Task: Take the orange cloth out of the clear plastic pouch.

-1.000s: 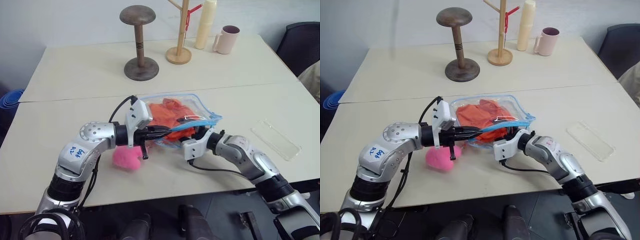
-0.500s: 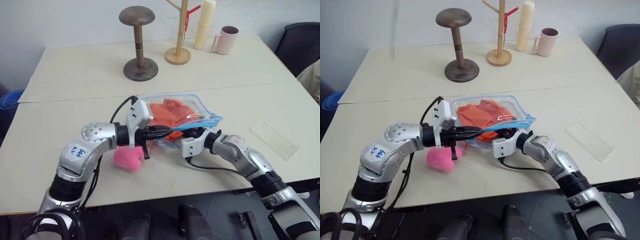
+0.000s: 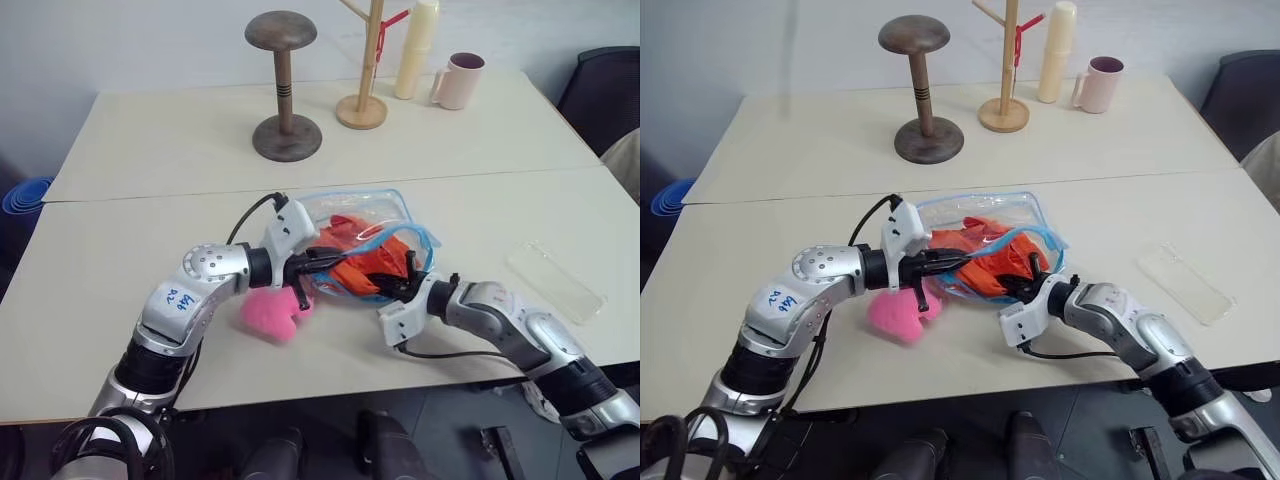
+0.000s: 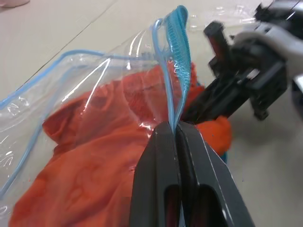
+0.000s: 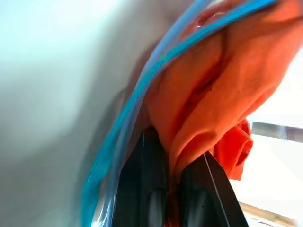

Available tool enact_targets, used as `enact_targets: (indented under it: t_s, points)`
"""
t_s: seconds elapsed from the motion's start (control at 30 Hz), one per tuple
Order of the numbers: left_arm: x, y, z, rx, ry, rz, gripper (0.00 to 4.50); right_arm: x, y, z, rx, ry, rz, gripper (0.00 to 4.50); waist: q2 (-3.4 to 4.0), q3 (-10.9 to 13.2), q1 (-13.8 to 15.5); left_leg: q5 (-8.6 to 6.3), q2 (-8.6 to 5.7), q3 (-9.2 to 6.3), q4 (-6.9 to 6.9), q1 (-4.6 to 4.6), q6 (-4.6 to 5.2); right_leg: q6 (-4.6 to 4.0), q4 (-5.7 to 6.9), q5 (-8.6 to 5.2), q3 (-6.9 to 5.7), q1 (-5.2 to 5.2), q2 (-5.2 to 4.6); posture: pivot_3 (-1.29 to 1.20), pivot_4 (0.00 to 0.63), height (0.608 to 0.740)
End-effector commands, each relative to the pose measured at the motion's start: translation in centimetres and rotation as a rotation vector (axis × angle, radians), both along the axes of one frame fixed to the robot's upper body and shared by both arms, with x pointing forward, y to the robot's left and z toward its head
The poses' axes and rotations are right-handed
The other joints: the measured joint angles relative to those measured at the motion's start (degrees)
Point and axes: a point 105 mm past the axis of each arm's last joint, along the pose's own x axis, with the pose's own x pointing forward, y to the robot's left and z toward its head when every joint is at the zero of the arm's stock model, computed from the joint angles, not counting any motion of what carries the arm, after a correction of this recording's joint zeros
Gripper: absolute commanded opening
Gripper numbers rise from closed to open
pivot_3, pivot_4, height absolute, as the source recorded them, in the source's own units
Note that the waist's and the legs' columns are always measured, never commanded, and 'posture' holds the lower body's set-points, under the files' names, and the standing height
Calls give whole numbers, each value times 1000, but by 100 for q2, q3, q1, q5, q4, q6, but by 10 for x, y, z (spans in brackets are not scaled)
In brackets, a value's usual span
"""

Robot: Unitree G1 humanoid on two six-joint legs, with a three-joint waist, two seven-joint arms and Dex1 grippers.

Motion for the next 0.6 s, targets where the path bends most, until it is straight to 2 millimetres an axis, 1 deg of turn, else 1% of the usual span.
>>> enact_targets:
  t_s: [0.03,0.17,0.23,0.3,0.37,0.43,0.5,0.57,0.6]
  points:
    - [10,10,-3,23,-25,62,0,-31,-5,17,-23,0,125,17,0,0,15,0,0,0,1,-1,0,0,-1,0,-1,1,0,0,150,740]
    - [18,21,-7,53,-36,114,0,-70,-31,1,-107,163,161,17,0,0,22,0,2,-1,-1,-6,0,0,-6,0,-2,-1,-1,0,150,740]
    - [21,28,-8,60,-36,133,0,-84,-50,-8,-154,221,129,17,-1,1,21,0,2,-1,-1,-8,0,0,-7,0,-2,-2,0,0,150,740]
    - [22,35,-8,65,-40,151,0,-93,-70,-16,-188,271,76,17,-1,0,21,0,2,-1,0,-8,1,0,-6,0,-1,-1,1,0,150,740]
    - [21,43,-6,83,-50,152,0,-94,-102,-19,-217,289,-38,17,-1,0,19,0,2,2,0,-4,1,0,-5,0,1,0,1,0,150,740]
    - [14,47,-3,102,-56,117,0,-88,-137,-16,-248,267,-173,17,-2,1,15,0,3,5,-2,5,0,0,-4,0,5,7,3,0,150,740]
    - [-2,47,0,119,-64,24,0,-77,-171,-6,-261,217,-316,17,-2,1,1,0,3,19,-11,14,1,0,-6,0,16,9,5,0,150,740]
    - [-21,47,-3,157,-58,-75,0,-61,-194,7,-207,149,-454,17,-3,2,1,-1,3,31,-25,24,2,0,-8,0,28,10,6,0,150,740]
    - [-28,48,-5,178,-53,-109,0,-54,-201,12,-184,123,-500,17,-3,2,-4,0,4,35,-32,29,3,0,-10,0,32,12,5,0,150,740]
